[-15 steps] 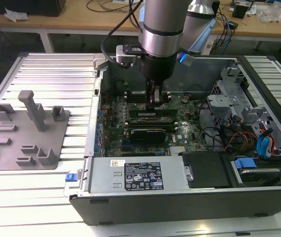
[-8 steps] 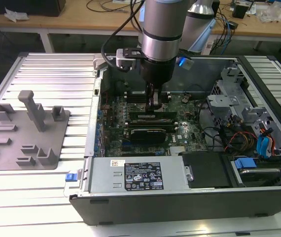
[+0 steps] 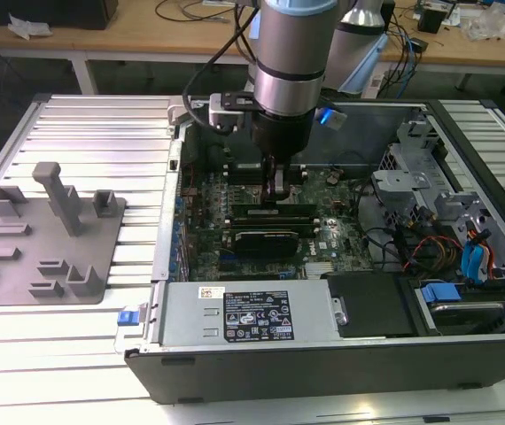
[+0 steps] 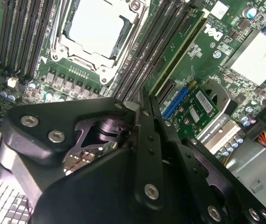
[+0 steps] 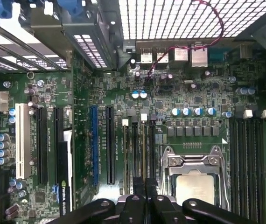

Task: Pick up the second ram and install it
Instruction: 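Insert the second ram into the second slot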

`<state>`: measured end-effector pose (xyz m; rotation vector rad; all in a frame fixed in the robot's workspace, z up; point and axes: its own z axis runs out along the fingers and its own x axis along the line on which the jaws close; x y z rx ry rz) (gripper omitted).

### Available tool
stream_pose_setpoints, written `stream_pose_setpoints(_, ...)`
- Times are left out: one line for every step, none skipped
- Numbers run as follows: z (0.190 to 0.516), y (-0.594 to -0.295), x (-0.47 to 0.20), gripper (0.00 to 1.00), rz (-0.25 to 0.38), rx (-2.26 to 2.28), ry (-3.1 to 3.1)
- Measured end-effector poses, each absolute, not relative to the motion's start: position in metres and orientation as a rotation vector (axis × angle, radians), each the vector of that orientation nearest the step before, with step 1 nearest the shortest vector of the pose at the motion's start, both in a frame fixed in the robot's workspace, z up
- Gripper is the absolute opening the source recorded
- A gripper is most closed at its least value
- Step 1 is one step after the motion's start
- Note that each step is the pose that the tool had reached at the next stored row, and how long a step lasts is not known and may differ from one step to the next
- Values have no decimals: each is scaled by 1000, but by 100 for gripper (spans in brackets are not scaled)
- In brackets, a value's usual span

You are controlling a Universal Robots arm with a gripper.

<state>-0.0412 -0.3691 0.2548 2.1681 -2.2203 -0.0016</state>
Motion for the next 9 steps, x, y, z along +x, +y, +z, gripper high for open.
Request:
stream_pose_setpoints(253, -369, -41, 9, -1, 2168, -2220)
stream_pose_setpoints(252, -369, -41, 9, -1, 2168, -2220)
stream_pose_setpoints(250, -369, -41, 9, -1, 2168, -2220)
stream_pose_setpoints(249, -369, -41, 9, -1, 2168, -2220)
stream_pose_setpoints(249, -369, -41, 9, -1, 2168, -2220)
stream_pose_setpoints(248, -369, -41, 9, -2, 2169, -2220)
stream_pose_setpoints(247, -369, -41, 9, -2, 2168, -2220)
stream_pose_setpoints(246, -369, -41, 9, -2, 2168, -2220)
stream_pose_setpoints(245, -369, -41, 9, -2, 2168, -2220)
